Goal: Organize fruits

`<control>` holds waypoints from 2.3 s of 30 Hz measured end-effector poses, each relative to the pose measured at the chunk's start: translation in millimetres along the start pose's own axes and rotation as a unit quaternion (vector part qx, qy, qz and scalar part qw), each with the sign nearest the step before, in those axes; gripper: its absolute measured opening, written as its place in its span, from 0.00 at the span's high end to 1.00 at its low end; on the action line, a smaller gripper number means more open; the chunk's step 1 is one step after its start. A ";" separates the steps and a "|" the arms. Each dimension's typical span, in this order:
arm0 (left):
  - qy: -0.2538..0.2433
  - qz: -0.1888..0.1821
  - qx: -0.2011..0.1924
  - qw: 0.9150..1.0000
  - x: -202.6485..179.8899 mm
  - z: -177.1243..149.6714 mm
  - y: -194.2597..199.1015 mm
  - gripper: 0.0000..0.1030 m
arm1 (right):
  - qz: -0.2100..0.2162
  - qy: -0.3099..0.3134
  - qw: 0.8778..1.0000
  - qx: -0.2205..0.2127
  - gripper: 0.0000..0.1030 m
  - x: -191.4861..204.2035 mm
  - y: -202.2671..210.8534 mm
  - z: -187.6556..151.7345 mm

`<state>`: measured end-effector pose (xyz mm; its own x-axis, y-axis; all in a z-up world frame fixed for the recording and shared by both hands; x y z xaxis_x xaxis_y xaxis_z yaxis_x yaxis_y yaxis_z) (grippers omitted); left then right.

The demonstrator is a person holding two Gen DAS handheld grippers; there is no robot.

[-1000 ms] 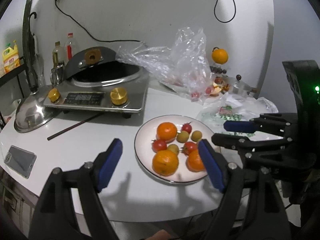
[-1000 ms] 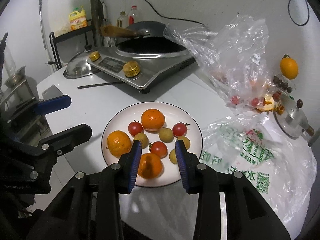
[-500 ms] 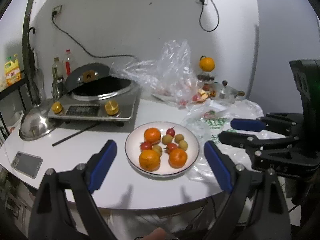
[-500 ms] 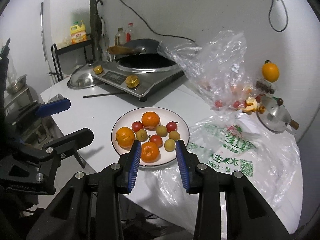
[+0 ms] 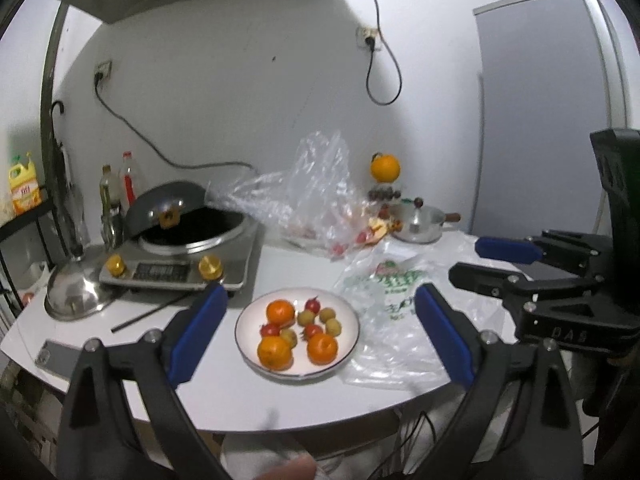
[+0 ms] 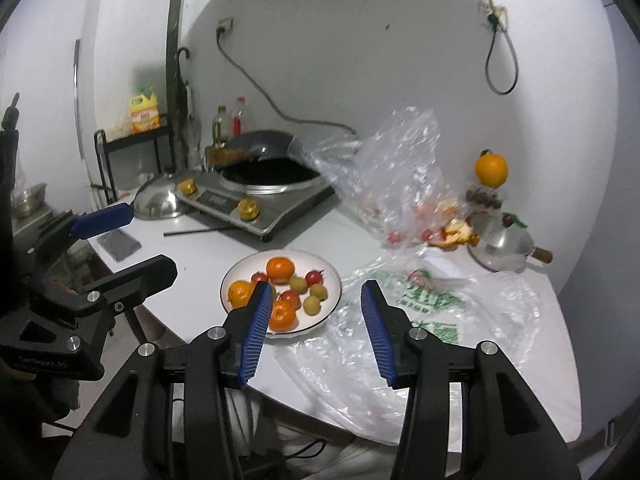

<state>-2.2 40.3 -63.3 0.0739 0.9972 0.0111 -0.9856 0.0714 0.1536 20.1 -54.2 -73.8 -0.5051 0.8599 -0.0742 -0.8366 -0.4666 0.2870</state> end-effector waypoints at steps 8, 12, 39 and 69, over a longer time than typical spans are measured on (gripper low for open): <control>-0.010 0.010 -0.044 0.999 -14.2 37.9 14.6 0.01 | -0.032 -0.006 0.998 -0.056 0.43 -18.4 37.7 30.1; -0.006 0.003 -0.067 0.998 -19.8 61.3 19.9 0.01 | -0.042 -0.009 0.996 -0.078 0.37 -27.4 50.2 45.1; 0.003 0.039 -0.109 0.993 -13.0 124.0 23.5 0.01 | -0.077 -0.004 0.988 -0.132 0.34 -49.6 67.1 92.3; -0.005 0.034 -0.111 0.993 -12.2 118.1 21.5 0.01 | -0.078 -0.005 0.989 -0.127 0.34 -49.8 62.9 88.2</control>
<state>-6.3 27.0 56.5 0.0069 0.9997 0.0245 -0.9975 0.0086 -0.0697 11.4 -108.2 32.1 -0.3647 0.9269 -0.0888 -0.9311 -0.3640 0.0241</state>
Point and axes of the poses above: each gripper's, at about its wrist camera, not at the fingertips, and y roughly against the way its jaws point, x to its left, z to its top, the point moved 7 cm from there along -y, roughly the way its jaws point, and after that the axes turned 11 degrees about -x, right-handed, at the moved point
